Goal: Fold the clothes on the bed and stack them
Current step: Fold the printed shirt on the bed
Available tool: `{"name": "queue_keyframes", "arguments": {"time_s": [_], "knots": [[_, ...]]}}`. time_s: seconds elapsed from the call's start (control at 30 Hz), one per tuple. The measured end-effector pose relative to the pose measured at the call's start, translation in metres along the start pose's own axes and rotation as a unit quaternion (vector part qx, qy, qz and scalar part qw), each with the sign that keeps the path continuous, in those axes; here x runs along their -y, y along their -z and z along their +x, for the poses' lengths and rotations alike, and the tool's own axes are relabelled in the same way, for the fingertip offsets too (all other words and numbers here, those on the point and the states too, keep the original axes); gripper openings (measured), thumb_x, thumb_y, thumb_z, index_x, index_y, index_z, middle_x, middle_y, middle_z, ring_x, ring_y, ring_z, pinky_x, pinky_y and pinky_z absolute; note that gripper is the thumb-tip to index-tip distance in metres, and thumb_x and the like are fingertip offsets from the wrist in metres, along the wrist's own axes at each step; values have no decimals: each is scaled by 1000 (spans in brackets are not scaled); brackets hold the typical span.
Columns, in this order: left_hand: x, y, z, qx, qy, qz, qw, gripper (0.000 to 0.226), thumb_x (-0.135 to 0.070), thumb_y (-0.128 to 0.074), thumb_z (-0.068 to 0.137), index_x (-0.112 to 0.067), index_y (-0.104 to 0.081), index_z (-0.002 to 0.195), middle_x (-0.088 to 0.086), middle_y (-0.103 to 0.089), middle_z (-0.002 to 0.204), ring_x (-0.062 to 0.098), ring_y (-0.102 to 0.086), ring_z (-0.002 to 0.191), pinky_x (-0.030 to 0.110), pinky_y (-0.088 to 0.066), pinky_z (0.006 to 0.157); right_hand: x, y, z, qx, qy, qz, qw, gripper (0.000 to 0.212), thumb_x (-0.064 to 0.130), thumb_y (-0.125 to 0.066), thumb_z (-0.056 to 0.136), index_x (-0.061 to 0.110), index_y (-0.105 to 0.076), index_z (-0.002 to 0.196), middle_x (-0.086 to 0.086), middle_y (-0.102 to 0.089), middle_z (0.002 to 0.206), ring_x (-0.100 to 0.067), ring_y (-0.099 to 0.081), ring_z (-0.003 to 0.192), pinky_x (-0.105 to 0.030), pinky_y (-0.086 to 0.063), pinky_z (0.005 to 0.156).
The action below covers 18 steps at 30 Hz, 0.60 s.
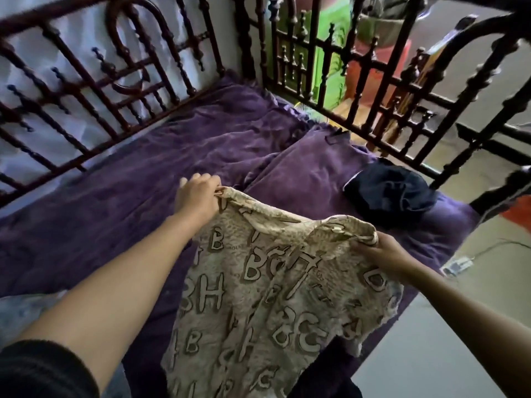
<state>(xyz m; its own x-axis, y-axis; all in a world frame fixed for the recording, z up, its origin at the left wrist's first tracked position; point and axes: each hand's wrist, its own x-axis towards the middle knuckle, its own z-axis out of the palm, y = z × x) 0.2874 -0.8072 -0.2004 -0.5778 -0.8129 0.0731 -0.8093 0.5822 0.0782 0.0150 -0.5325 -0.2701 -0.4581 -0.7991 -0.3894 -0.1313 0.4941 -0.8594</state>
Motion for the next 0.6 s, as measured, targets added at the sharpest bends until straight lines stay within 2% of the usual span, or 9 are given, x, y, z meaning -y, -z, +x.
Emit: {"name": "queue_keyframes", "arguments": {"time_s": [0.07,0.13,0.17,0.3,0.37,0.43,0.53,0.6], "knots": [[-42,-28,34,0,5,4,1000,19,-7,-51,83,-16,-60,97,5,-64,105,30,-49,105,40,-34,87,-32,28,43,-6,-44,-24,999,20,33,-73,82,24,-70,99,7,-74,93,-13,-67,92,-35,-54,87],[-86,-54,66,10,36,-31,999,20,-7,-51,87,-15,-62,102,5,-61,107,30,-46,108,38,-36,84,-72,53,86,-15,-87,-61,994,46,60,-74,70,28,-68,103,5,-74,96,-16,-68,95,-41,-54,89],[-105,-68,80,14,45,-56,997,19,-9,-53,88,-14,-63,103,6,-60,108,30,-46,110,38,-37,84,-91,65,105,-25,-111,-83,990,51,65,-73,67,29,-68,103,4,-73,96,-18,-68,95,-42,-54,88],[-136,-140,122,38,31,-124,991,20,-15,-56,86,-16,-62,106,9,-61,110,31,-48,110,41,-38,93,-127,91,160,-55,-186,-211,958,35,47,-68,83,16,-64,98,-6,-69,96,-29,-63,93,-40,-50,83],[-124,-161,121,59,72,-151,984,20,-12,-53,87,-14,-61,105,11,-59,108,34,-50,107,41,-40,89,-137,97,177,-30,-234,-278,931,39,51,-64,83,13,-60,92,-9,-68,95,-31,-62,89,-39,-51,79],[-100,-169,101,77,130,-157,976,18,-10,-53,86,-13,-61,102,12,-59,107,35,-51,105,43,-44,86,-140,97,187,-16,-264,-361,894,44,53,-52,82,12,-58,97,-13,-67,99,-32,-62,91,-38,-51,80],[-48,-178,44,129,237,-135,953,16,-12,-57,88,-13,-63,103,12,-59,109,34,-53,106,42,-45,84,-110,72,199,-35,-191,-460,866,43,39,-51,88,16,-50,125,-17,-54,121,-37,-49,113,-45,-42,91],[-12,-183,-3,174,315,-118,926,16,-15,-57,89,-14,-64,103,12,-60,109,33,-55,107,41,-46,85,-75,32,218,13,-95,-508,856,48,31,-56,86,20,-46,132,-14,-50,127,-35,-44,118,-45,-40,93]]}}
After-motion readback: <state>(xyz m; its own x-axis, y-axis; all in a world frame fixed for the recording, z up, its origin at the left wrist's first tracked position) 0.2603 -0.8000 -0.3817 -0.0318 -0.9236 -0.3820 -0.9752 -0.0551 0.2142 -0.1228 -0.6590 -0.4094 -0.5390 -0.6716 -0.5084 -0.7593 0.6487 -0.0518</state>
